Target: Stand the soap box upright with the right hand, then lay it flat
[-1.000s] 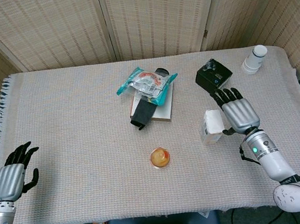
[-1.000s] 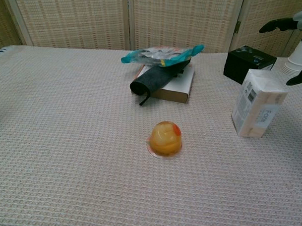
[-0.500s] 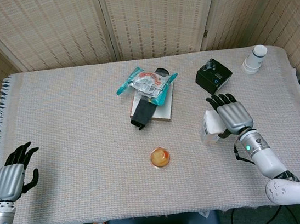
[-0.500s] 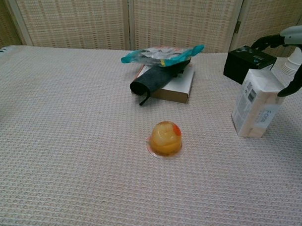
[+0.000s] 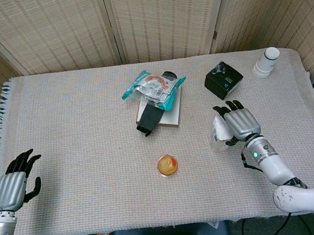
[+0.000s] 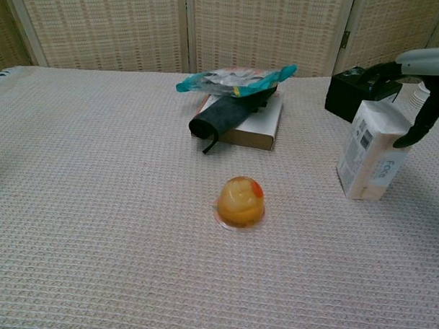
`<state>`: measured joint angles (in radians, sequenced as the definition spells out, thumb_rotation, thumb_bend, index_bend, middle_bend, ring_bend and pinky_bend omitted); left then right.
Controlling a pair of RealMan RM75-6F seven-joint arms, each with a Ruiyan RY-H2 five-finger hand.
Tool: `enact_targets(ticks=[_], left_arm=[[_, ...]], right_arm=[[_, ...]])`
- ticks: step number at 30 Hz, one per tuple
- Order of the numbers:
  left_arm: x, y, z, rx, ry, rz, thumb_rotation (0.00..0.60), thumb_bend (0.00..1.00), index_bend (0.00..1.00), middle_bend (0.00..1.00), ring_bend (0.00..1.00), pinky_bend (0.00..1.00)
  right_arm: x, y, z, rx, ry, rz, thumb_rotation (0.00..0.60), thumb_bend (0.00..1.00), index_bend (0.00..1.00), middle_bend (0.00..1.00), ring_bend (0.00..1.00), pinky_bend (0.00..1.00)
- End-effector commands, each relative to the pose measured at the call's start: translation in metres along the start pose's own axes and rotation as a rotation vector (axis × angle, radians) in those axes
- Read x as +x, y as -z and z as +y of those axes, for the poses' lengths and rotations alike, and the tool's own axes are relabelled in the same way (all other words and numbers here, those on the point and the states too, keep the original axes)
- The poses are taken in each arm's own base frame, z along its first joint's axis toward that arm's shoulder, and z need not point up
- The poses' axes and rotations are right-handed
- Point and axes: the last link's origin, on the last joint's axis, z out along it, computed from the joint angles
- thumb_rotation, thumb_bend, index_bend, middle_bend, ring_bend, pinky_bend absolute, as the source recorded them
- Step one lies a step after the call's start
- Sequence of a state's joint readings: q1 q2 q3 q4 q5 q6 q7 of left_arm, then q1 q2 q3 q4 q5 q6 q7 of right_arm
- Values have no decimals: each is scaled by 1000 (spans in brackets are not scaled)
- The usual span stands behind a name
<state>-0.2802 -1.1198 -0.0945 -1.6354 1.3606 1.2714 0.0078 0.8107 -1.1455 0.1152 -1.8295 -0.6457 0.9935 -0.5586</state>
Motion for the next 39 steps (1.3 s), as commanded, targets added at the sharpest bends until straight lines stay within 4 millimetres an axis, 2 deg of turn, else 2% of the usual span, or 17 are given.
enact_targets(ticks=[1, 11, 22, 32, 39], left_arm=[[1, 0, 0, 2, 2, 3, 600, 542, 161, 0, 0, 114], [0, 0, 0, 1, 1, 1, 600, 542, 162, 0, 0, 114], [-1, -1, -1, 4, -3, -2, 600, 542, 161, 0, 0, 114], [-1, -1, 0, 0, -1, -1, 600, 543, 162, 0, 0, 114], [-1, 0, 1, -4, -1, -3, 600, 542, 162, 0, 0, 114]], right_arm=[[0, 0, 1, -3, -4, 0, 600, 0, 152, 203, 27, 0], [-5, -3, 7, -19, -19, -3, 600, 2, 252, 226, 42, 0], [-6, -6, 7, -4, -31, 1, 600, 81, 288, 250, 62, 0], [-5, -6, 8, -2, -27, 30, 600, 299, 420, 402, 194, 0], [2, -5, 10, 30, -85, 103, 600, 335, 471, 442, 231, 0]])
